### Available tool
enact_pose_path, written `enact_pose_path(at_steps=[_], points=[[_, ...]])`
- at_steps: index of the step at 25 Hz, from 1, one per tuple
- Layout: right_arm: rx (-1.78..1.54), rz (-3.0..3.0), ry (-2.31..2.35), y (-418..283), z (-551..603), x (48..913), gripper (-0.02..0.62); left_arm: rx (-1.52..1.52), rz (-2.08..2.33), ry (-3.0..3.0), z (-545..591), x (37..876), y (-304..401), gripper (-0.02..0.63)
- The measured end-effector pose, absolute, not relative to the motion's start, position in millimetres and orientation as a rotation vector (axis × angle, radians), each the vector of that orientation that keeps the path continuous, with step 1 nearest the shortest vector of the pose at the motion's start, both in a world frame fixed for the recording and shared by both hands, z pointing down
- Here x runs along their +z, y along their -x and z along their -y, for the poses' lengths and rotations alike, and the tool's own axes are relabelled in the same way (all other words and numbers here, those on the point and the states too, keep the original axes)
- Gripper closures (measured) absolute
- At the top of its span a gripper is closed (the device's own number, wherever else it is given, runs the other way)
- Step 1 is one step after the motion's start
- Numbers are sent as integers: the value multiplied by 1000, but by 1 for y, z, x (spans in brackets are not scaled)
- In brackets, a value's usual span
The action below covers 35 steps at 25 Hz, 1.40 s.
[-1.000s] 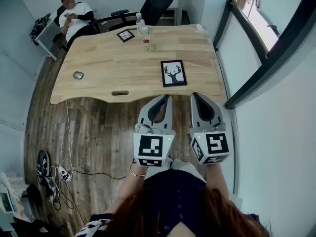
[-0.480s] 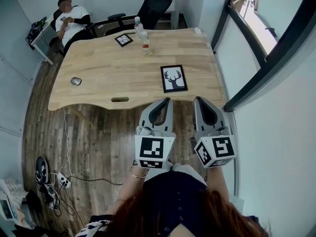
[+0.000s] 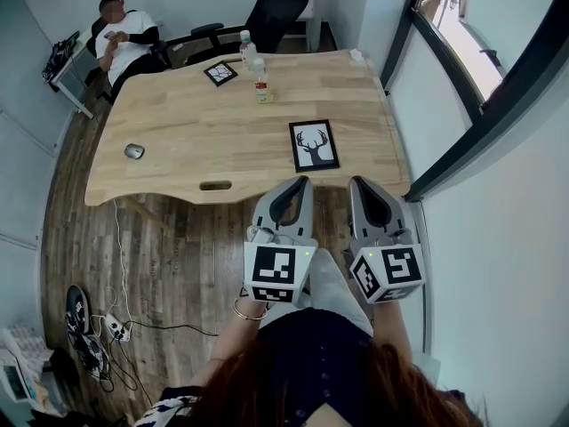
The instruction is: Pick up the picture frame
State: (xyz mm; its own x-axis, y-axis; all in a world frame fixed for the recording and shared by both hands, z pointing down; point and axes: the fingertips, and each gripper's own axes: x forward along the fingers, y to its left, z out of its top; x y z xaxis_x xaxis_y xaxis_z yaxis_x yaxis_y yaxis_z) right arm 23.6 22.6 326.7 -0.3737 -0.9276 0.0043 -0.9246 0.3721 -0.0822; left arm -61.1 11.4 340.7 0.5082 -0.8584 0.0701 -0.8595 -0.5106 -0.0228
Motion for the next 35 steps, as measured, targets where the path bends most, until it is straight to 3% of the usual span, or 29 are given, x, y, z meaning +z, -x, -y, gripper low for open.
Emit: enact_pose_path(at_steps=[35], points=[[-157,-2695,1655,-76,129,357,568,134,1655,-2572,139,369,10,578]])
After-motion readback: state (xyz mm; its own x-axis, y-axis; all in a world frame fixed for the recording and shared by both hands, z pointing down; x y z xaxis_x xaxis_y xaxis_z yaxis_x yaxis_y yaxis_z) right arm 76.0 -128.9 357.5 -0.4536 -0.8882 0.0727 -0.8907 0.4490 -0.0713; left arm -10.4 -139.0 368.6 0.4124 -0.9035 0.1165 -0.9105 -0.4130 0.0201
